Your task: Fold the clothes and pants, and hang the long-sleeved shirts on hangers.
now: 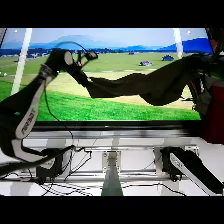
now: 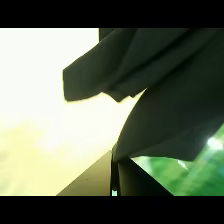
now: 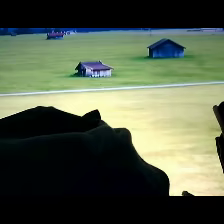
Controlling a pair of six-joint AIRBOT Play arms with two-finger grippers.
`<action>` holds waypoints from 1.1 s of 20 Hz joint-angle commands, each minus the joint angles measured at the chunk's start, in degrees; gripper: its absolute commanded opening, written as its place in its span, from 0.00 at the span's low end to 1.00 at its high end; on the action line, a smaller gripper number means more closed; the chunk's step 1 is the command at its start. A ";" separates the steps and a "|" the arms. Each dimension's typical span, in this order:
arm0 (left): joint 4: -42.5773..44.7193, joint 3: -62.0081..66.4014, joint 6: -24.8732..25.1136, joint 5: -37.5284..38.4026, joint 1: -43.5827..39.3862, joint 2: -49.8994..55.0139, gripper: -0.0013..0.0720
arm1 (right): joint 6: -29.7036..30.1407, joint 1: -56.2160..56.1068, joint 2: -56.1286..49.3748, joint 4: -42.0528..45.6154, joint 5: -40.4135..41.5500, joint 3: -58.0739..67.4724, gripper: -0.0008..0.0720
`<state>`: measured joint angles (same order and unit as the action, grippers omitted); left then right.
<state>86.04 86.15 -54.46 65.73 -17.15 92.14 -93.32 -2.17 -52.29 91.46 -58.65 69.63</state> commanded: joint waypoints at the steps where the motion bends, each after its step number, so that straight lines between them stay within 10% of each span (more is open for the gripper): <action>1: 7.02 4.48 -8.96 -3.76 2.45 -9.66 0.04 | 0.00 0.04 0.00 0.48 3.56 0.07 0.03; 6: 6.99 4.50 -19.80 -12.22 8.68 -30.51 0.04 | 0.02 0.02 0.79 -0.31 1.05 0.15 0.03; 22: 12.55 4.02 -19.74 -23.47 16.52 -63.76 0.04 | 10.71 -0.02 20.68 -19.26 -0.11 24.22 0.03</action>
<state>97.03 90.50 -74.15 43.66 -0.89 29.52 -84.33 -2.17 -33.19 74.78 -57.65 91.81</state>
